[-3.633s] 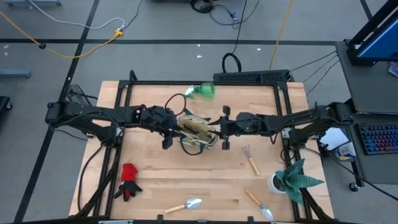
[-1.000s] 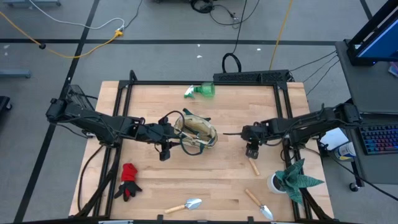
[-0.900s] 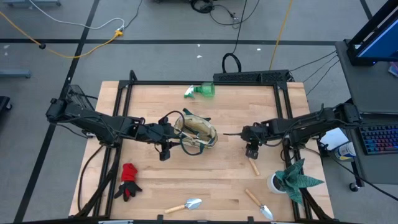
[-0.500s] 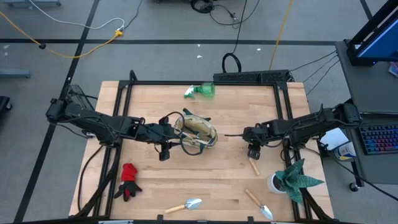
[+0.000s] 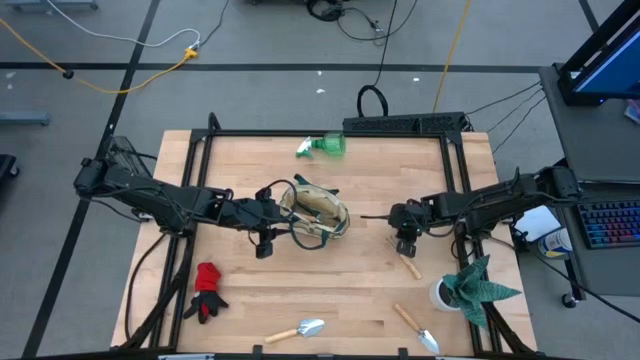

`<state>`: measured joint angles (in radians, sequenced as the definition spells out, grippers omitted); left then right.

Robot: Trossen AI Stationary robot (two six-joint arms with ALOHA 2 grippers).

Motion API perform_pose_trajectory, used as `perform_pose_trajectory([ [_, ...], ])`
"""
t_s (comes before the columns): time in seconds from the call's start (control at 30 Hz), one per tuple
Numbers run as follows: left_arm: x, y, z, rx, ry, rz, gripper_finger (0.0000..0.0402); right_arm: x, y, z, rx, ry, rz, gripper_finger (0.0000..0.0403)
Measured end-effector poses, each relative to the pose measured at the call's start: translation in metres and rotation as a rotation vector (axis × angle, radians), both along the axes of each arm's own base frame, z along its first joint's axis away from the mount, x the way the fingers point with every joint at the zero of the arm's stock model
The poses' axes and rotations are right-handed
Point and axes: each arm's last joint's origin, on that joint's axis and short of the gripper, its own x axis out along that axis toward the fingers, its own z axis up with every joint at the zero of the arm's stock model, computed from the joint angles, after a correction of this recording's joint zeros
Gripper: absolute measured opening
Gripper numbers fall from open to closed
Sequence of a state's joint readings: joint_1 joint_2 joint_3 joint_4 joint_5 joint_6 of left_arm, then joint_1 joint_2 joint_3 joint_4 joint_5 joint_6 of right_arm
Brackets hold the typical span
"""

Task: Pick & Place Garden tools in Gardening bag
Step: Put the brown hand rake into the brown gardening bag

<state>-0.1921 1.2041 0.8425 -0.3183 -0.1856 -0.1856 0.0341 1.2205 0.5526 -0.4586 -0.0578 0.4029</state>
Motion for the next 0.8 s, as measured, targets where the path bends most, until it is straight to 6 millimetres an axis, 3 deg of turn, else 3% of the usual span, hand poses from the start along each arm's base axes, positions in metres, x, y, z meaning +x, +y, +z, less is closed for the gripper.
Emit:
perform_pose_trajectory([
  [0.37,0.0,0.0,0.0,0.0,0.0,0.0,0.0127,0.0039,0.0001,0.0016,-0.02,-0.048,0.051,0.0009],
  [0.8,0.0,0.0,0.0,-0.001,0.0,0.0,0.0127,0.0043,0.0,0.0017,-0.023,-0.051,0.05,0.0043],
])
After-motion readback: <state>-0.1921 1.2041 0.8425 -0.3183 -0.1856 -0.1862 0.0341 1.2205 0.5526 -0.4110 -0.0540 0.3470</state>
